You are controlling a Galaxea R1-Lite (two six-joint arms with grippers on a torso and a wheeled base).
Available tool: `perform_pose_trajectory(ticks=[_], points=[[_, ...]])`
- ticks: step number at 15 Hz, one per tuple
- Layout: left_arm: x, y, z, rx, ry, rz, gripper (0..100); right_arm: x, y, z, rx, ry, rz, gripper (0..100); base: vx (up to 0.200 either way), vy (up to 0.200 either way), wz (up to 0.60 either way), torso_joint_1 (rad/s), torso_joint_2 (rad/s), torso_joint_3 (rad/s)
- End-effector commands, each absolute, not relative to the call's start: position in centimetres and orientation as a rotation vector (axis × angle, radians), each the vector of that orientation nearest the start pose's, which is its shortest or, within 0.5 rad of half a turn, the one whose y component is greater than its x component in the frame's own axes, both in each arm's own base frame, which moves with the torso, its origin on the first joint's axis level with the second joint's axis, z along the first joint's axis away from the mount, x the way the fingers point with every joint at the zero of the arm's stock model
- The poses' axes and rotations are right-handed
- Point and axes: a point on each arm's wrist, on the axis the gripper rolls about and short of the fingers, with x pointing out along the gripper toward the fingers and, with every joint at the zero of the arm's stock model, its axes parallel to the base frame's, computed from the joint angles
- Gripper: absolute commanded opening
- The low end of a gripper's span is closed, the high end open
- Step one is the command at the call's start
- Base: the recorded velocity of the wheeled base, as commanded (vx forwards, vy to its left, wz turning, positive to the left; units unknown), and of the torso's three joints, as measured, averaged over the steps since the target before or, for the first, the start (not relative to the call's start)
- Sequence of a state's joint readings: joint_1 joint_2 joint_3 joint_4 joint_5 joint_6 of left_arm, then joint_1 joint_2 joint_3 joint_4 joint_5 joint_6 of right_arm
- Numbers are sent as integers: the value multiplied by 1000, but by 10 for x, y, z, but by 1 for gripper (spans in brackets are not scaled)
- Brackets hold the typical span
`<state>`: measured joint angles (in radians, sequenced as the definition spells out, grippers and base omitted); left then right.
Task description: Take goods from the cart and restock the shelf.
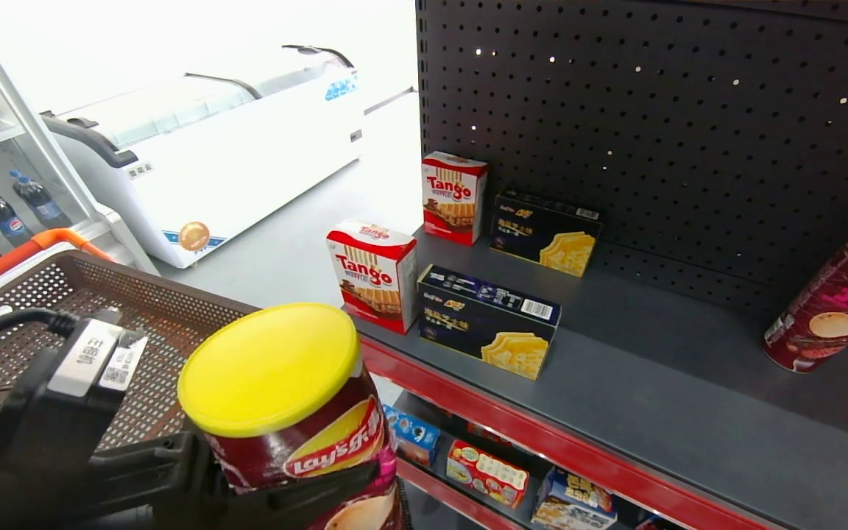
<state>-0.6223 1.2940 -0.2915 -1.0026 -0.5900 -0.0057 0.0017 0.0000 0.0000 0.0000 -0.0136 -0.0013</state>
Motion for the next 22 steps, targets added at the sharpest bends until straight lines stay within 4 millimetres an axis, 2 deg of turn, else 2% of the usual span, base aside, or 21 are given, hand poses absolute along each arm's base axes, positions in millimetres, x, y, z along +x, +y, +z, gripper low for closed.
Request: perform_pose_trajectory(ticks=[1, 9, 22], points=[[121, -108, 187, -6, -8, -1239, 0, -23, 0, 75, -2, 0, -12, 100, 0, 0, 0, 0, 0, 0], [124, -107, 190, -4, -5, -1226, 0, -23, 0, 75, -2, 0, -11, 100, 0, 0, 0, 0, 0, 0], [131, -110, 198, -5, -27, -1207, 0, -23, 0, 75, -2, 0, -11, 100, 0, 0, -600, 1, 3, 2]])
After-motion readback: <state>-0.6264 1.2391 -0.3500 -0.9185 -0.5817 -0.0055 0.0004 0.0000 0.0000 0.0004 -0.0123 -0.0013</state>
